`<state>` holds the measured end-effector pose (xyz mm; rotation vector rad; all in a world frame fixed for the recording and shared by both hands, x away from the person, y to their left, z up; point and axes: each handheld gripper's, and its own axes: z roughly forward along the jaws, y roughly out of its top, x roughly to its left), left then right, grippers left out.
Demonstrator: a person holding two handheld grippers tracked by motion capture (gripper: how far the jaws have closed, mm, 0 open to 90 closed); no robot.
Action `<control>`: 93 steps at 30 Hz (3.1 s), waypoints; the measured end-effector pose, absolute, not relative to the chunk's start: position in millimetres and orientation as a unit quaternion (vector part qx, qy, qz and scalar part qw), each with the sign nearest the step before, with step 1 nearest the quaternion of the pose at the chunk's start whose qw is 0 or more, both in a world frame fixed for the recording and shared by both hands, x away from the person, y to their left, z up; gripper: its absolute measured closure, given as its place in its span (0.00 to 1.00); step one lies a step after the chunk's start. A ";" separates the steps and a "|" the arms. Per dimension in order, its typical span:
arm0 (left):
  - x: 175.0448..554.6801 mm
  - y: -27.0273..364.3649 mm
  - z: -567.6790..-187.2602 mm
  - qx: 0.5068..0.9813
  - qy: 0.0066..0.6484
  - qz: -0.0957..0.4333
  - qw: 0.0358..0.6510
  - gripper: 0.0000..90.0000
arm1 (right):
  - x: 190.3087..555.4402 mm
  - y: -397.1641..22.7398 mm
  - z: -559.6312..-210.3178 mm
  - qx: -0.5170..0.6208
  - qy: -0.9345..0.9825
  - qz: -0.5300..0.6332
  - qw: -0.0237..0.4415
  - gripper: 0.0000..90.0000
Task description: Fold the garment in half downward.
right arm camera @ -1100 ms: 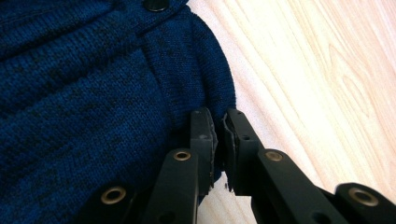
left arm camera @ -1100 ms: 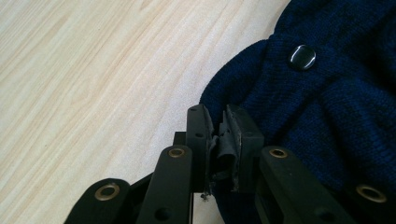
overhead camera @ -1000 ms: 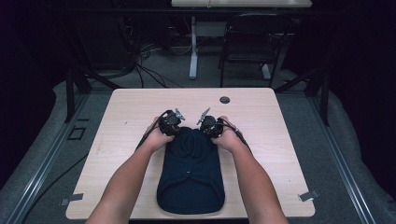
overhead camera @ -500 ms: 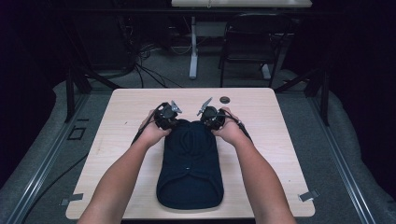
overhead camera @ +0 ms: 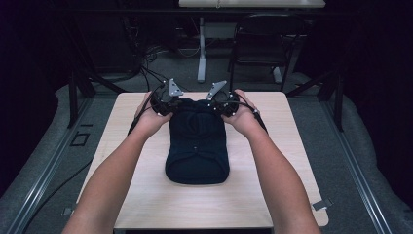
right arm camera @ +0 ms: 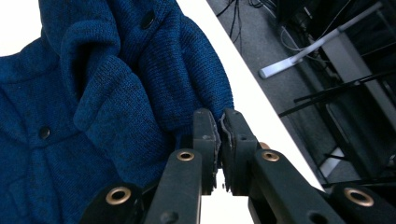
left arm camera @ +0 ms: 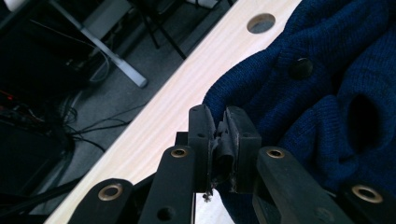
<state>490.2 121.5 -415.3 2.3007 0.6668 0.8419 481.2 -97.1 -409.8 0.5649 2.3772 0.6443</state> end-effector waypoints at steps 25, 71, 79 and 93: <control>468.0 122.8 -424.6 0.849 0.236 0.356 0.312 0.91 | 464.3 -101.1 -410.5 0.192 0.874 0.265 0.358 0.94; 420.0 134.4 -470.6 0.888 0.195 0.274 0.314 0.91 | 407.2 -110.5 -465.6 0.146 0.913 0.247 0.289 0.95; 410.5 138.0 -477.8 0.892 0.192 0.260 0.317 0.91 | 394.7 -109.4 -470.5 0.143 0.919 0.242 0.275 0.95; 394.4 140.7 -487.8 0.900 0.181 0.238 0.318 0.91 | 376.5 -110.4 -483.4 0.141 0.927 0.233 0.259 0.96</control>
